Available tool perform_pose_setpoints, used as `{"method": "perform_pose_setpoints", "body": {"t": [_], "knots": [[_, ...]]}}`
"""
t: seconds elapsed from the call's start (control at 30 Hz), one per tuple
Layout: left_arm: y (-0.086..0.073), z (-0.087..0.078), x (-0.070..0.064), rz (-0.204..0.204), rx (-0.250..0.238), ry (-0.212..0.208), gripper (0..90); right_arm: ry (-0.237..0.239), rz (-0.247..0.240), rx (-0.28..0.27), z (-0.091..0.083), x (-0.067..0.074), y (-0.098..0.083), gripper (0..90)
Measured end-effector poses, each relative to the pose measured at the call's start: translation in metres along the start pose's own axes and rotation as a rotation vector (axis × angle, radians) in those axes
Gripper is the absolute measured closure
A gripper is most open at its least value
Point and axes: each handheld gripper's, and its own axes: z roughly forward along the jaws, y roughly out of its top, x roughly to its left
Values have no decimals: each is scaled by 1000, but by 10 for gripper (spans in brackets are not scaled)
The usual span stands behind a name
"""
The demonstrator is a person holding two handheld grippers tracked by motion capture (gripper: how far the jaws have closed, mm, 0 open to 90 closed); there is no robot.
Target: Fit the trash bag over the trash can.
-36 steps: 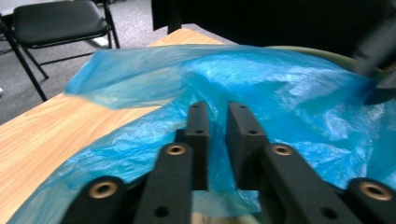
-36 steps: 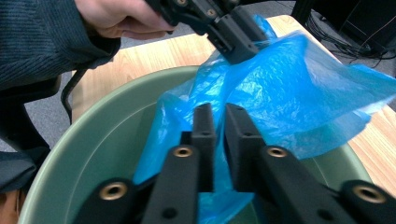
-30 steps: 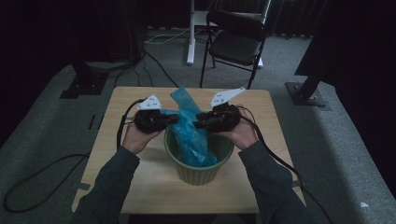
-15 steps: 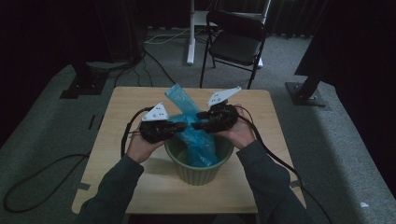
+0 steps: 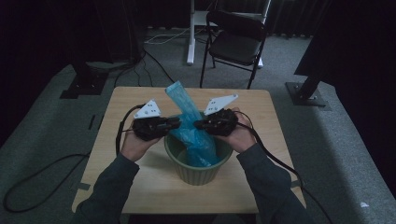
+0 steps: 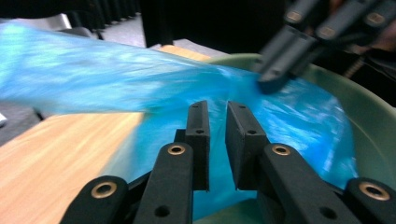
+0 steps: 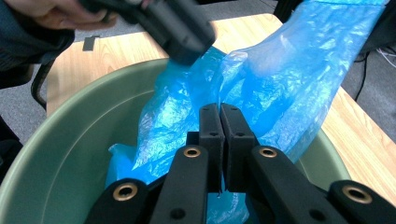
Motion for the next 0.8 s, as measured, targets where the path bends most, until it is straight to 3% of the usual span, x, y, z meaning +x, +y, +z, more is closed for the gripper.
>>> {"method": "perform_pose_setpoints", "body": {"t": [0.13, 0.37, 0.5, 0.57, 0.8], "knots": [[3, -4, 8, -19, -5, 29, 764, 1, -13, -7, 1, 1, 0, 882], [4, 5, 15, -36, 34, 77, 709, 2, -22, -15, 2, 2, 0, 886], [0, 12, 15, -48, 33, 27, 633, -4, -23, -22, 1, 3, 1, 887], [-1, 14, 13, -56, 22, -30, 594, -10, -24, -23, 0, 3, 1, 888], [-1, 19, 8, -31, 30, -107, 518, -19, -27, -37, 0, 3, 1, 889]]}}
